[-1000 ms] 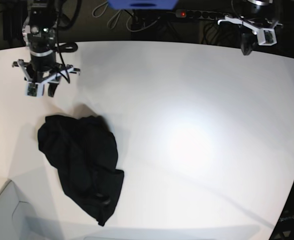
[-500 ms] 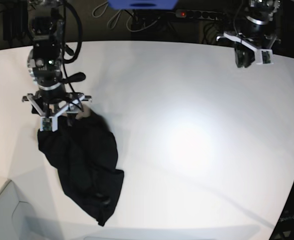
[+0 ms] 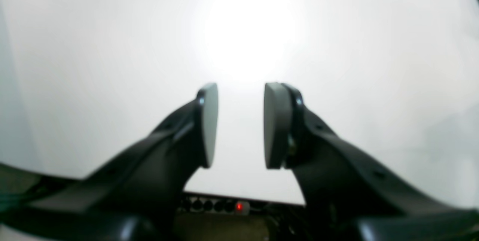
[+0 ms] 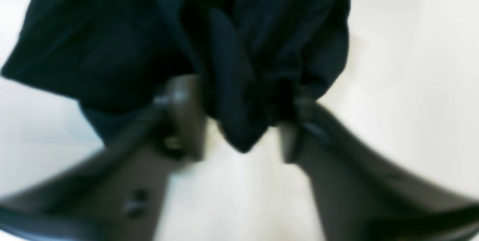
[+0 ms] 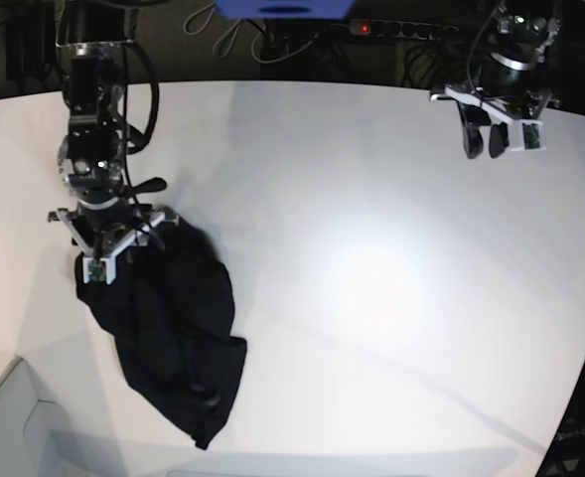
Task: Layout the t-shirt on the table in an organized manner, then fold the t-shirt properly
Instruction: 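Lower the right gripper onto the crumpled black t-shirt and grasp it, then lift the shirt with the right gripper and drag it across the table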
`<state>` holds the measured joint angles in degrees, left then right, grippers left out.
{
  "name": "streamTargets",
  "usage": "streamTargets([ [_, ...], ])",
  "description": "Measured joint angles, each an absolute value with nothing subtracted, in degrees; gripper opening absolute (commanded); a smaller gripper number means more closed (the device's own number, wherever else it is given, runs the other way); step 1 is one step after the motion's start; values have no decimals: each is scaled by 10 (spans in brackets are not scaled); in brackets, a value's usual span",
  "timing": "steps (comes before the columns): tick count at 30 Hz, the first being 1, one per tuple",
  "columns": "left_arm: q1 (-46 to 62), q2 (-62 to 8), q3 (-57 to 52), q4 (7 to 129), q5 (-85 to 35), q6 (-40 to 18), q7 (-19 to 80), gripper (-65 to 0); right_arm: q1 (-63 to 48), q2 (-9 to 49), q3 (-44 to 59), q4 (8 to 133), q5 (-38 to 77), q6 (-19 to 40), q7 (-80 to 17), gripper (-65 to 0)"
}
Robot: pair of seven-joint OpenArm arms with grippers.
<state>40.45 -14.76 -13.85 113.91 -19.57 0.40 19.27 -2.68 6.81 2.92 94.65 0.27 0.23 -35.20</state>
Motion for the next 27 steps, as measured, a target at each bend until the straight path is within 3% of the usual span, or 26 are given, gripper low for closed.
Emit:
streamTargets([
  [1,406,-147,-138,1139,-196,4,195,-447,-27,68,29,948,3,2,-348,-631],
  [2,408,-147,-138,1139,-196,4,195,-447,-27,68,29,951,3,2,-350,-650],
  [4,411,-147,-138,1139,-196,4,196,-447,-29,68,29,973,2,4,-358,-628],
  [7,408,-147,-138,1139,-196,4,195,-447,-28,68,25,1037,-2,2,-351,-650],
  [14,421,-147,-138,1139,-196,4,195,-444,-27,62,-94,1137,-2,3,-354,-650],
  [20,435,-149,-140,1139,-196,3,194,-443,-11,-13,-220,1152,0,2,-355,-650],
  [27,453,-140,-213,1139,-196,-2,195,-442,-17,-77,-394,1119,-1,2,-351,-650],
])
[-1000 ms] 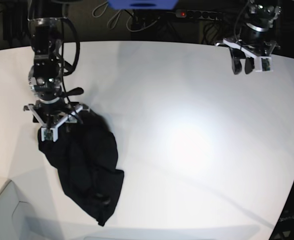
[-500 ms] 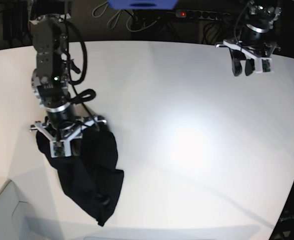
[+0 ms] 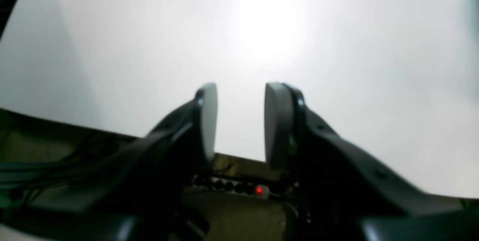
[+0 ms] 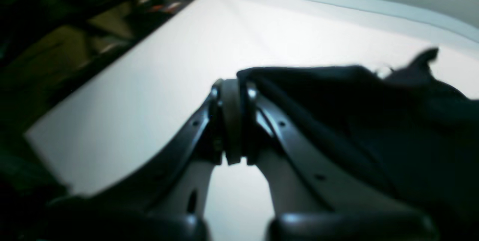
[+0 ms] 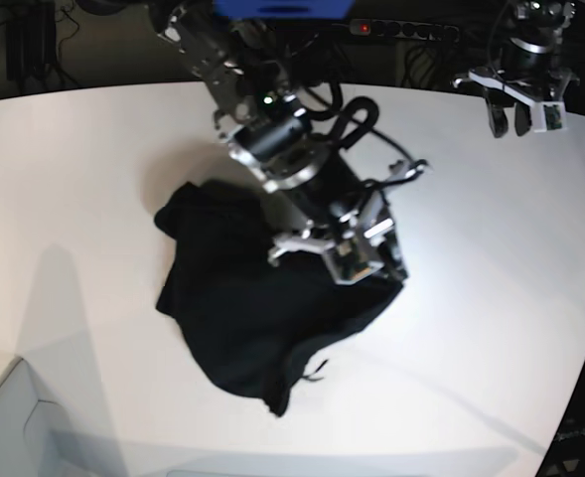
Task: Layout the t-shirt on the table in an organized manner, then fold the t-shirt properly
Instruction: 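Lift the shirt with the right gripper and drag it across the table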
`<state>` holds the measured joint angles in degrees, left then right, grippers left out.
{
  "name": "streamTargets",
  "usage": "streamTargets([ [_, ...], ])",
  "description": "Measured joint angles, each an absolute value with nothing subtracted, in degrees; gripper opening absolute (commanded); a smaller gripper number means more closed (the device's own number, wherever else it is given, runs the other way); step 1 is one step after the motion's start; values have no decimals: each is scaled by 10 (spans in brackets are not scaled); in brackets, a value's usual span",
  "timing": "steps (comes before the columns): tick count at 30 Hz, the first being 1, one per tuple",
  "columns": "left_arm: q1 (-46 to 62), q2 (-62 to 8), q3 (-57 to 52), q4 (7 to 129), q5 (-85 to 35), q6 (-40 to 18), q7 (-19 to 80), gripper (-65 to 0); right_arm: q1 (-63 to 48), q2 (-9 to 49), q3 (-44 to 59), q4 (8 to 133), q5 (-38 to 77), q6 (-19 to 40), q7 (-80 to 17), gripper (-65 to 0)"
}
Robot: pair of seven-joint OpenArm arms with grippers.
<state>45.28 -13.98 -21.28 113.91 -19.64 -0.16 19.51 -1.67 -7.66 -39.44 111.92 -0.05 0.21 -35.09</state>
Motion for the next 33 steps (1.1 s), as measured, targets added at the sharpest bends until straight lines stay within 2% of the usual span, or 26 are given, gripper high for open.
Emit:
streamTargets([
  [3,462,-140,-244,1139,-196,0,195,-441,-20,-83,-414,1036,4,7,-356,-647],
  [8,460,-141,-253,1139,-196,-1,194,-427,-19,-76,-448,953,-1,2,-364,-498],
  [9,460,-140,-253,1139,-196,-1,195,-405,-19,-75,-459,954,3,2,-357,-466],
  [14,457,-138,-250,1139,-196,-1,195,-206,-36,-75,-467,975,0,2,-360,-339],
  [17,456,-138,-250,1139,-196,-1,195,-141,-46,-63,-467,1005,0,2,-353,-289],
  [26,408,-136,-154,1134,-196,0,197,-136,-60,11,-465,1009,1,0,-353,-280],
  [33,343,-138,-83,1074,-192,4,196,-136,-86,42,-403,1018,0,0,-352,-280],
])
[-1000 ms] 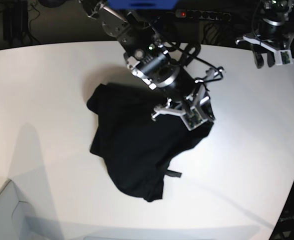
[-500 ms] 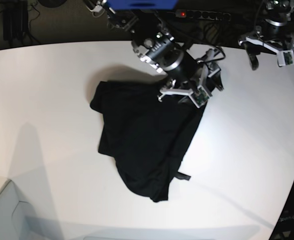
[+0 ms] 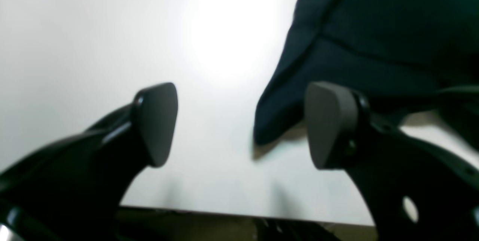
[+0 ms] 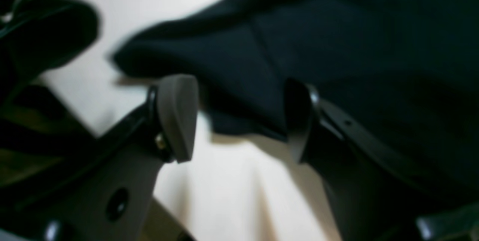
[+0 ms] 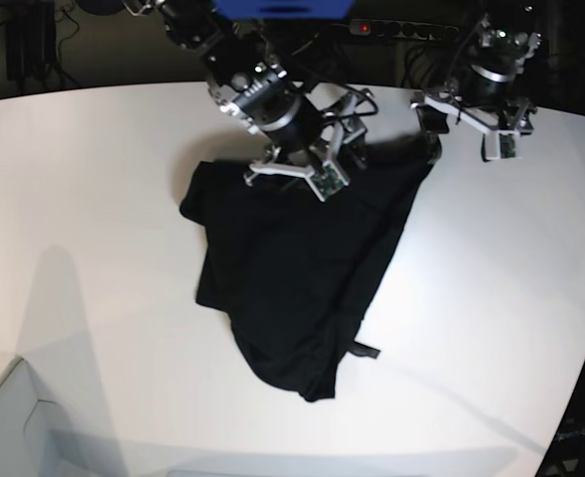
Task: Layout the t-shirt on the table in an organized manner, then fold the t-shirt properly
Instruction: 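Lift the shirt with the right gripper and drag it across the table, then grasp the shirt edge with the left gripper and stretch it apart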
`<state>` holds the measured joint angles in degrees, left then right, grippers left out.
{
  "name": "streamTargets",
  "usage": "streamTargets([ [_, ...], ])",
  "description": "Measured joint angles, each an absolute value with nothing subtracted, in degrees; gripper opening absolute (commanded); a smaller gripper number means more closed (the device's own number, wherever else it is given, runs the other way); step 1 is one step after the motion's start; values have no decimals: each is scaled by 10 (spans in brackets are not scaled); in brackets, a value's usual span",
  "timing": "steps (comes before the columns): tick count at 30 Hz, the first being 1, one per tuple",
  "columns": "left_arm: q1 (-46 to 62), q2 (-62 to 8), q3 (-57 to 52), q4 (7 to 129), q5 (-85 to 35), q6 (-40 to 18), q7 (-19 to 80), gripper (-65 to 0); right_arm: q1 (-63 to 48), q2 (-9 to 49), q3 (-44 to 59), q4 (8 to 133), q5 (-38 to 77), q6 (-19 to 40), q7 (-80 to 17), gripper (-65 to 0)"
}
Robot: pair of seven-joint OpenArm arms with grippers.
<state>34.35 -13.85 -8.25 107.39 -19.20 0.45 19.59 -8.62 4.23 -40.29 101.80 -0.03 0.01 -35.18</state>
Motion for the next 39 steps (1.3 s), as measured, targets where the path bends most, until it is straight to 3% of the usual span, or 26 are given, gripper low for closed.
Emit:
streamTargets([
  [9,280,-138,-9,976,-193,2,198,-152,-116,81,-353,1055,0,0,-350,-281],
  [12,271,-138,1,967,-195,2,195,-297,-128,83,-330,1059,1,0,-350,-281],
  [16,270,-138,0,967,-195,3,195,-627,-130,85,-293,1059,3,0,-351,-281],
  [17,270,-140,0,967,-194,3,195,-650,-129,91,-286,1059,3,0,-349,-281],
  [20,268,-141,-3,971,-194,4,195,-617,-131,113,-263,1059,3,0,-349,-281],
  [22,275,-139,-30,991,-197,0,204,-647,-139,122,-243,1060,2,0,-349,-281],
  [26,285,-140,-128,1052,-195,6,201,-646,-143,126,-215,1061,3,0,-350,-281],
  [35,219,-136,-283,1121,-198,-2,350,-646,-157,114,-216,1061,0,2,-351,-281],
  [39,211,-124,-324,1120,-194,-1,385,-646,-157,105,-266,1061,3,2,-349,-281],
])
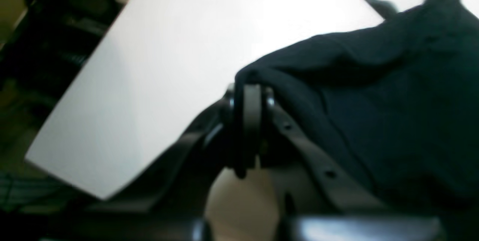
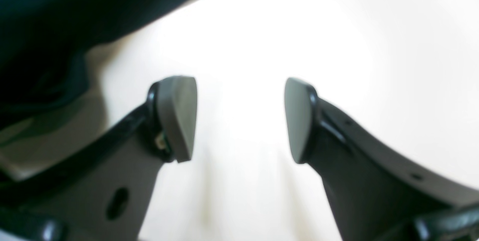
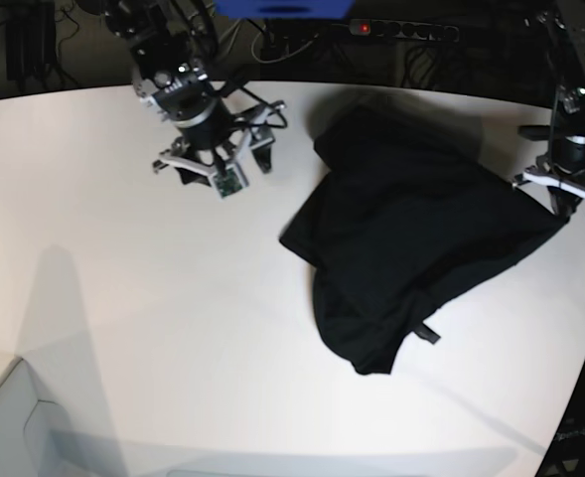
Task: Layout the t-shirt on the table in an organized manner, then fold the t-shirt properly
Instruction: 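Grasp the shirt edge with the left gripper and stretch it apart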
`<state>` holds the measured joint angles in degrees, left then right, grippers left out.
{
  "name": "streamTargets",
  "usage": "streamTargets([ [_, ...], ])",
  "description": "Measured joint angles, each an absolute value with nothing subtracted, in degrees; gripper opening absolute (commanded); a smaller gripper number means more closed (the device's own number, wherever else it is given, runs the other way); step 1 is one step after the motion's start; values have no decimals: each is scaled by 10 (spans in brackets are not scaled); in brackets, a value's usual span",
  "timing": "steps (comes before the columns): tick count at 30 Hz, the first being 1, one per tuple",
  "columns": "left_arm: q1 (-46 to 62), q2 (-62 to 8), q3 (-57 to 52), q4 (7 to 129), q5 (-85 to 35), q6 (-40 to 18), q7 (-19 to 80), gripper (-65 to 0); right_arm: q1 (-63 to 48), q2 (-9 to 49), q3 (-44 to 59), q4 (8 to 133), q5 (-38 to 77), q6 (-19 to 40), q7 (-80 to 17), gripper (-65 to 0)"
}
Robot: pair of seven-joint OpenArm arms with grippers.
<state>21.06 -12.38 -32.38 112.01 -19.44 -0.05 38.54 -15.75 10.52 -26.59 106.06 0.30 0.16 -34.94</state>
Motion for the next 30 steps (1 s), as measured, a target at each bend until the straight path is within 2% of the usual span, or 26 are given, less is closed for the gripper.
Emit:
streamTargets([
  [4,199,-95,-354,1112,-196,-2,392,-646,-131,90,-316,1053,4,2,-353,-281],
  [10,201,-88,-357,1085,-196,-1,403,-646,-53,81,-359,987,4,2,-349,-281],
  [24,220,-92,-358,1068,-191,-1,404,-646,100,65,-361,799,3,2,-345,-281],
  [30,220,-92,-358,1068,-191,-1,405,-646,100,54,-363,749,4,3,-274,-278],
])
